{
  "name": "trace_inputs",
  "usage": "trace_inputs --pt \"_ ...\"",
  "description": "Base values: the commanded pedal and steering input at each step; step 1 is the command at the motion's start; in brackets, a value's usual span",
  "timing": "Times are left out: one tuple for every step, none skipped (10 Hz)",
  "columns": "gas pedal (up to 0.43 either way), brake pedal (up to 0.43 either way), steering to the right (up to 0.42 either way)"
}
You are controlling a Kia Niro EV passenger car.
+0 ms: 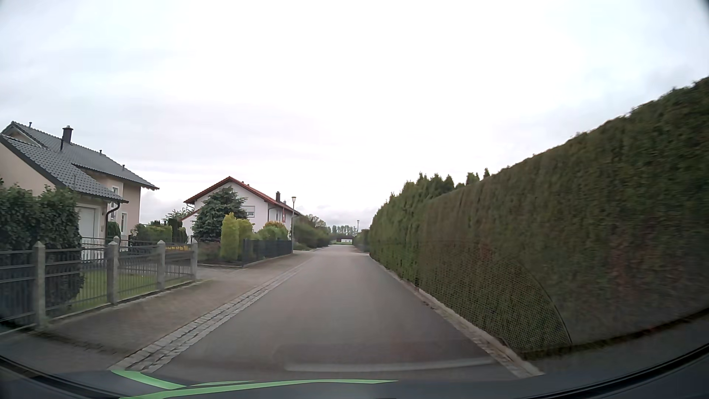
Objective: Follow the waypoints while adhering to traffic rules and regulations
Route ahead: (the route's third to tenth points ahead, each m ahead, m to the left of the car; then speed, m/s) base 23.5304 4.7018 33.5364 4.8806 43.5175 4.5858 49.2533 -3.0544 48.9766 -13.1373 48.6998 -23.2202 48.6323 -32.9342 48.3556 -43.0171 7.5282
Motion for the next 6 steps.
trace_inputs --pt "0.087 0.0 0.005" --pt "0.087 0.0 0.005" --pt "0.087 0.0 0.005" --pt "0.087 0.0 0.005" --pt "0.067 0.0 0.005" --pt "0.059 0.0 0.004"
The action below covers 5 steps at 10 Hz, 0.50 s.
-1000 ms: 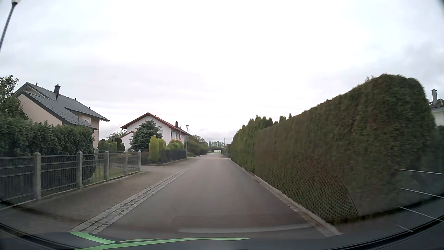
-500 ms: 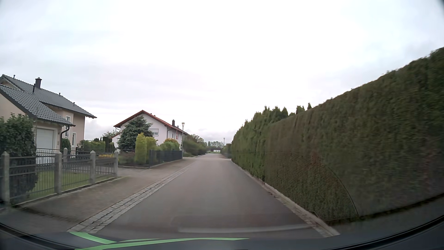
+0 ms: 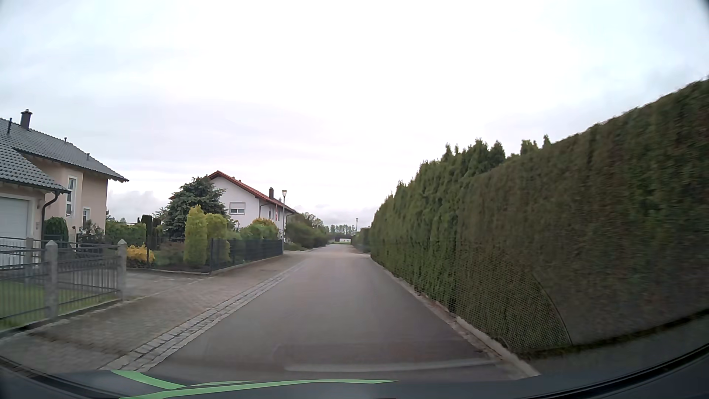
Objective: Follow the waypoints while adhering to traffic rules and regulations
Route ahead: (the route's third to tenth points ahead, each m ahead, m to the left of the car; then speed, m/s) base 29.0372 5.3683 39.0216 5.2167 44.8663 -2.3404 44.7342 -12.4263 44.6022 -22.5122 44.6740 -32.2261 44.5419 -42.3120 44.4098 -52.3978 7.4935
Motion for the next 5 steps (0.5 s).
trace_inputs --pt "0.039 0.0 0.004" --pt "0.039 0.0 0.003" --pt "0.028 0.0 0.003" --pt "0.028 0.0 0.002" --pt "0.028 0.0 0.0"
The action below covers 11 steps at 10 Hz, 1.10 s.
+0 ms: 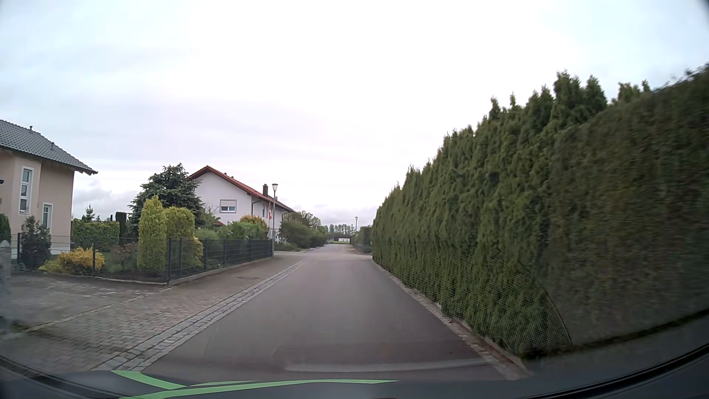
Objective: Follow the waypoints while adhering to traffic rules and regulations
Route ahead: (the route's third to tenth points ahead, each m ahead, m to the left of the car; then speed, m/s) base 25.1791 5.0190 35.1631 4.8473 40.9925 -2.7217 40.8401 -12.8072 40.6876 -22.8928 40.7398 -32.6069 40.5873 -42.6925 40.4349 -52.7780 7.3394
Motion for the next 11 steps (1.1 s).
trace_inputs --pt "0.02 0.0 -0.001" --pt "0.02 0.0 -0.002" --pt "0.02 0.0 -0.002" --pt "0.02 0.0 -0.002" --pt "0.02 0.0 -0.003" --pt "0.0 0.0 -0.003" --pt "0.0 0.0 -0.003" --pt "0.0 0.0 -0.004" --pt "0.0 0.0 -0.005" --pt "0.0 0.0 -0.005" --pt "0.0 0.0 -0.005"
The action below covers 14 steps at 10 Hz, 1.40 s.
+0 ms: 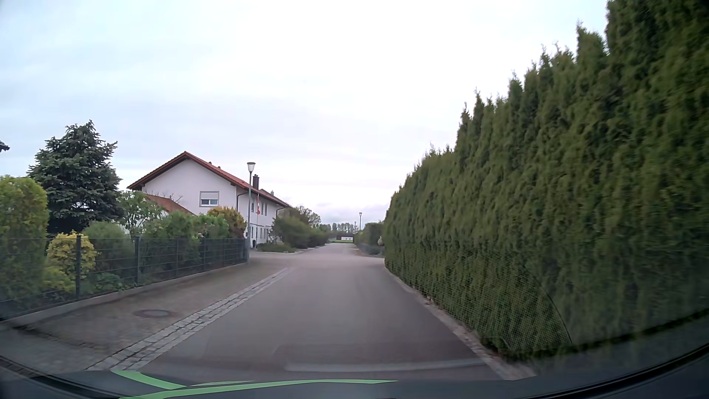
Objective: Follow the waypoints while adhering to traffic rules and regulations
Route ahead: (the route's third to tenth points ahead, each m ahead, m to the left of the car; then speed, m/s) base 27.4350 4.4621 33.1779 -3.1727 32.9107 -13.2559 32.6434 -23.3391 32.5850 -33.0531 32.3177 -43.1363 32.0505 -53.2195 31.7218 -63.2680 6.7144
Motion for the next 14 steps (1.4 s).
trace_inputs --pt "0.0 0.0 -0.005" --pt "0.0 0.0 -0.005" --pt "0.0 0.0 -0.005" --pt "0.0 0.0 -0.005" --pt "0.0 0.0 -0.005" --pt "0.0 0.0 -0.005" --pt "0.0 0.0 -0.005" --pt "0.0 0.0 -0.005" --pt "0.0 0.0 -0.005" --pt "0.0 0.0 -0.005" --pt "0.0 0.0 -0.005" --pt "0.0 0.0 -0.005" --pt "0.0 0.0 -0.005" --pt "0.0 0.0 -0.005"
